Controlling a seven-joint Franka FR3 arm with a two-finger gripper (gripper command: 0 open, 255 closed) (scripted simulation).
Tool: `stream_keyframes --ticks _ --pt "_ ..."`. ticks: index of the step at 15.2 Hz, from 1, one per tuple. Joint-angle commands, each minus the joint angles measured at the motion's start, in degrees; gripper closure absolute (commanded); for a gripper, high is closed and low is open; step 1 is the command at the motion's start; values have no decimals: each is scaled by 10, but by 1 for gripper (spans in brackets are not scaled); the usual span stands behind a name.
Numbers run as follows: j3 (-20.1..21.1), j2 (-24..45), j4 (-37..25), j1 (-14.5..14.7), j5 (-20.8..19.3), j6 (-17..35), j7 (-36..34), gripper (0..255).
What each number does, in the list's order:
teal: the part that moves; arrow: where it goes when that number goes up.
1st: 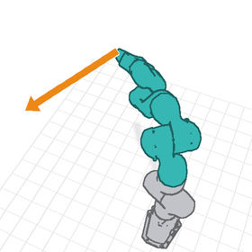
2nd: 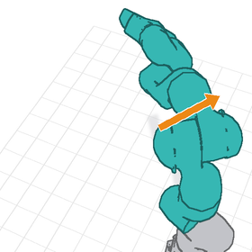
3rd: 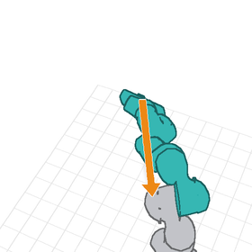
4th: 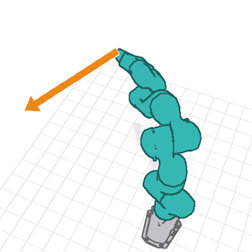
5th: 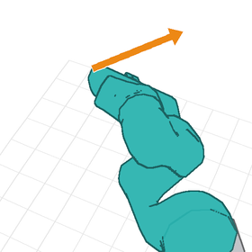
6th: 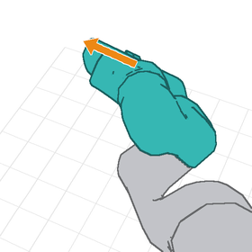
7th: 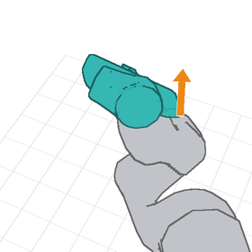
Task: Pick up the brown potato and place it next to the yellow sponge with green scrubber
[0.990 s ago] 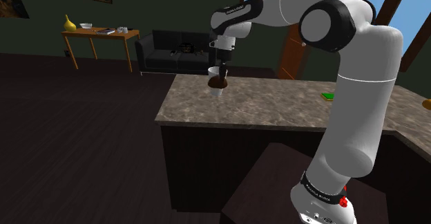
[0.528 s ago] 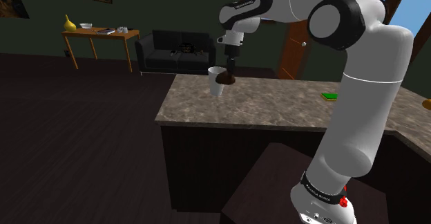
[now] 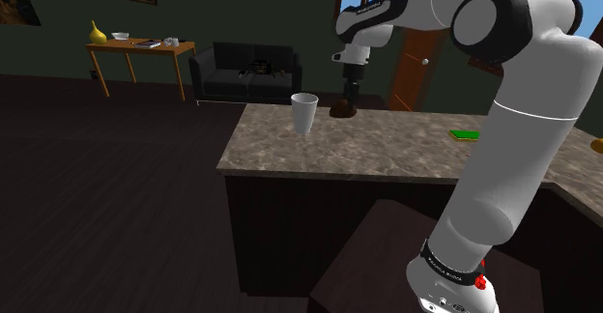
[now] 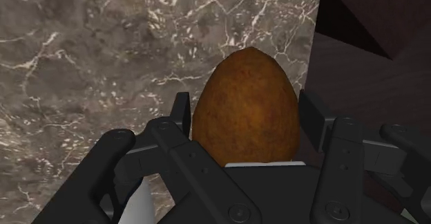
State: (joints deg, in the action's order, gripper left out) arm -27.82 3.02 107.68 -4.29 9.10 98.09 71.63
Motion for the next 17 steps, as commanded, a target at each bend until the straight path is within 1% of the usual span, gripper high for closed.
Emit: stream_keyframes --ticks 1,9,17 --pt "-11 -9 12 -12 -9 1 22 255" --pt "-64 -21 23 -65 -38 -9 119 255" --pt "-119 10 -9 -126 -46 -24 234 255"
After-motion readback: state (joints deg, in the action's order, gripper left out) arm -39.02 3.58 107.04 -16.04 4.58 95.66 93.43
